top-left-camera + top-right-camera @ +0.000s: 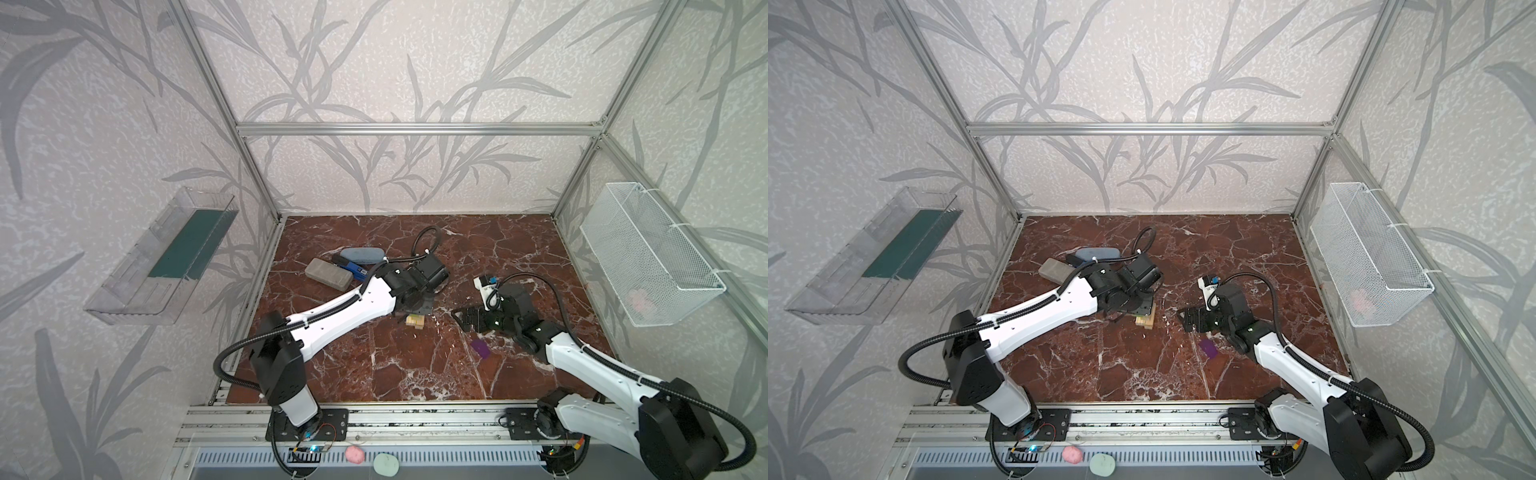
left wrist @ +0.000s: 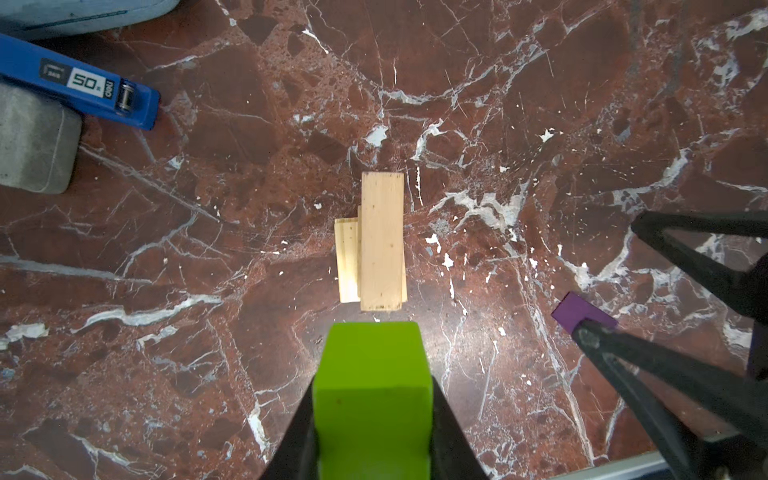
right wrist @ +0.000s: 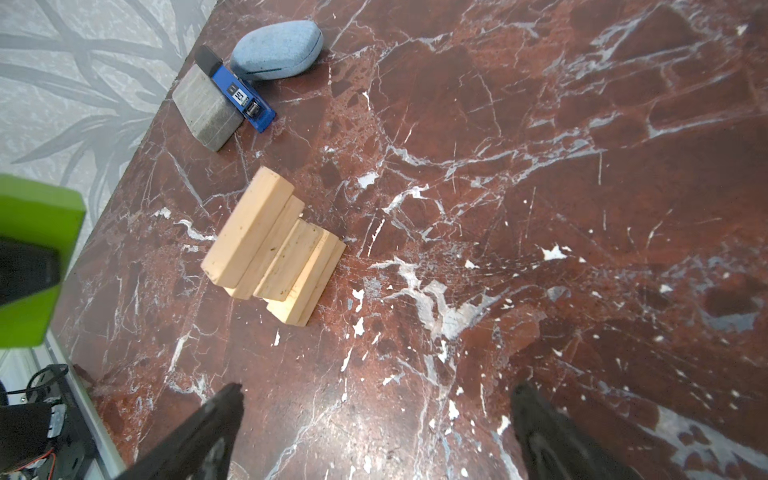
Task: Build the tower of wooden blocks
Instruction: 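Carry the green cube with the left gripper above the wooden block group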
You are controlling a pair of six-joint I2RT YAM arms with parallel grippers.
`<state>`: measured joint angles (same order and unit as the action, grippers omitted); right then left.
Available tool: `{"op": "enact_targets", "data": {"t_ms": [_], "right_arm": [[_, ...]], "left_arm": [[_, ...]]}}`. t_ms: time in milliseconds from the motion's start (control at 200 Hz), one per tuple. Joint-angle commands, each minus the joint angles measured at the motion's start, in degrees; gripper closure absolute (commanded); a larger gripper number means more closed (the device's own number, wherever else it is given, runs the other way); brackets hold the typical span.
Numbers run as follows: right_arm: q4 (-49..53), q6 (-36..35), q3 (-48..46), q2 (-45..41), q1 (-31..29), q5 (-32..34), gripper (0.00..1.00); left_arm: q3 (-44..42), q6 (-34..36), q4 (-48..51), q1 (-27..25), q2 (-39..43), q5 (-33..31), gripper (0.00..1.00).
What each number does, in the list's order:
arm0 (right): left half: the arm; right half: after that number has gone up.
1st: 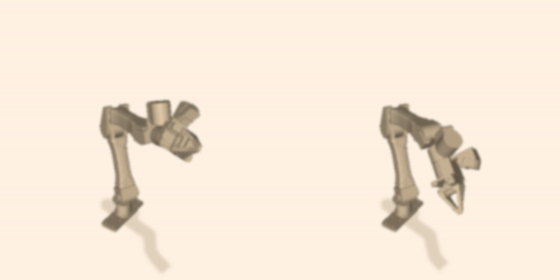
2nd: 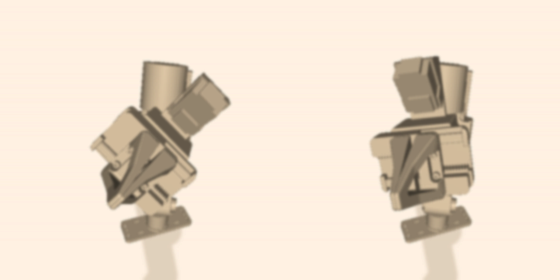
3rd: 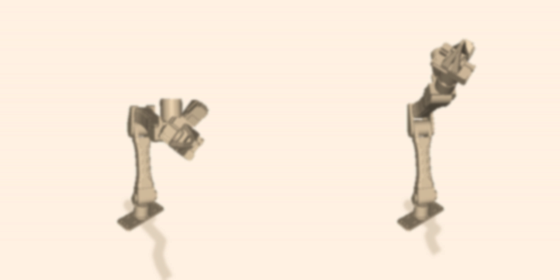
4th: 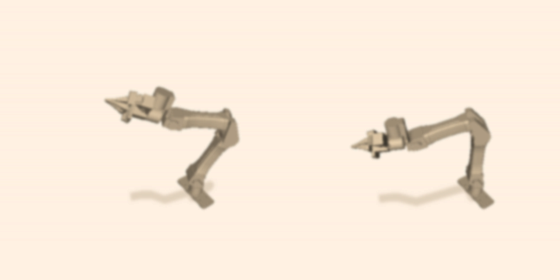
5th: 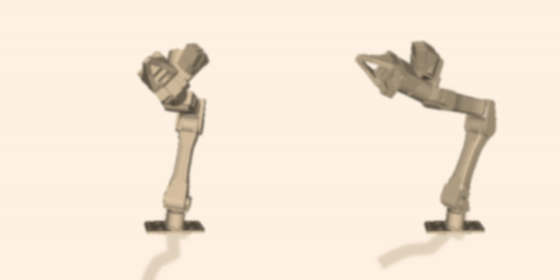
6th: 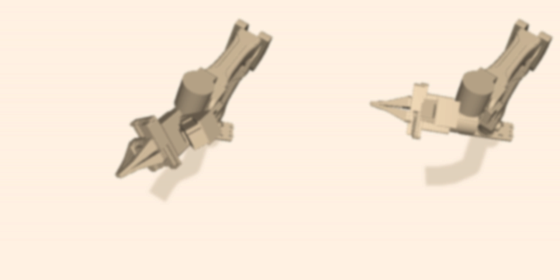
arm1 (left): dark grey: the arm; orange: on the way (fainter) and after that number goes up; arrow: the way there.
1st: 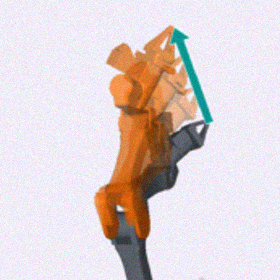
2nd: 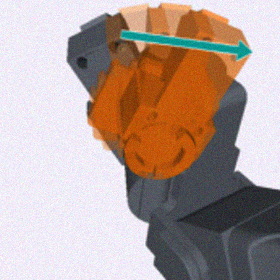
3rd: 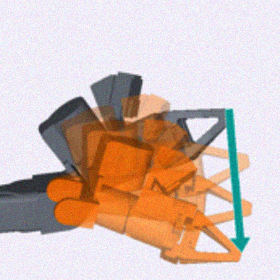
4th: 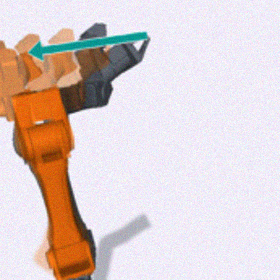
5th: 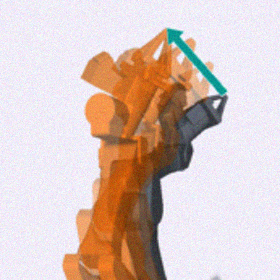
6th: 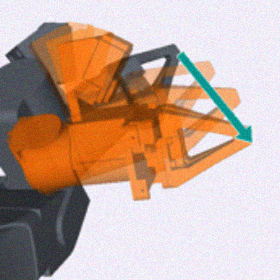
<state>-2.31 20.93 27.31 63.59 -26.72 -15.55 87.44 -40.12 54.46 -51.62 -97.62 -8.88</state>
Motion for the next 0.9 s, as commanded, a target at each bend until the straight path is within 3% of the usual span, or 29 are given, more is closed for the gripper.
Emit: {"op": "enact_targets", "data": {"t_ms": [0, 370, 895], "right_arm": [[-4.63, -1.08, -1.16, 0.19, 0.0, -0.62, 0.01], [-5.87, -1.02, -2.81, -2.78, 0.01, 1.96, 0.01], [-5.87, -0.79, -2.83, -2.95, 0.13, 2.85, 0.01]], "left_arm": [[5.04, 2.82, 4.91, 0.86, -3.27, -0.15, 0.97], [11.06, 3.6, 6.19, 3.49, -11.37, 1.85, 0.97], [13.03, 4.76, 5.83, 4.95, -14.87, 3.6, 0.97]]}}
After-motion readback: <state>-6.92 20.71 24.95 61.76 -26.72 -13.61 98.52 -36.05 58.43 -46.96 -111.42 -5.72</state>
